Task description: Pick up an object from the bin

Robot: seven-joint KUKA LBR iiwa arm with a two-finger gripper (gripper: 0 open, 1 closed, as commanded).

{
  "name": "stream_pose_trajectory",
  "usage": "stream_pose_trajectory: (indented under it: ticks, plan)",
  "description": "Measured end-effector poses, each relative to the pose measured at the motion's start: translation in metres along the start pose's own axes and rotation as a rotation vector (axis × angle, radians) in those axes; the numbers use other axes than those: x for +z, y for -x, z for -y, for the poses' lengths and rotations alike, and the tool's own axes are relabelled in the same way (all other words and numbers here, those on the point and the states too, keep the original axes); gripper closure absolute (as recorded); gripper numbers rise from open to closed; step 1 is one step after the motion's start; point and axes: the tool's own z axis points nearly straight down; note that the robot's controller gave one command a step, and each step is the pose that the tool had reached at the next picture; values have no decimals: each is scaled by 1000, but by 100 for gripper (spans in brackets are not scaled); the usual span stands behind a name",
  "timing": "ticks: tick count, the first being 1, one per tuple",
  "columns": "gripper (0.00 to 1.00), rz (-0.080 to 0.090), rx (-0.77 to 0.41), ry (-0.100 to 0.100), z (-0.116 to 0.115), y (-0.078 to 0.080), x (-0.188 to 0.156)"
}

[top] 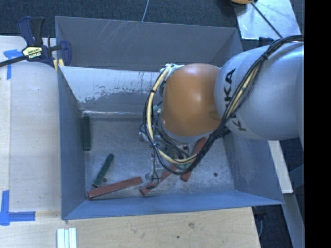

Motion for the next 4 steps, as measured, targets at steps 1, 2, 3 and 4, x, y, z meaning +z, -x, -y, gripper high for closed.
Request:
stream_pose_trajectory:
  ticks: [1, 2, 3, 4]
  plan:
    - [0, -1, -99, 0, 35, -2, 67]
    - [100, 0, -198, 1, 23, 4, 97]
    - [100, 0, -197, 2, 23, 4, 97]
    - [100, -9, -121, 0, 19, 28, 51]
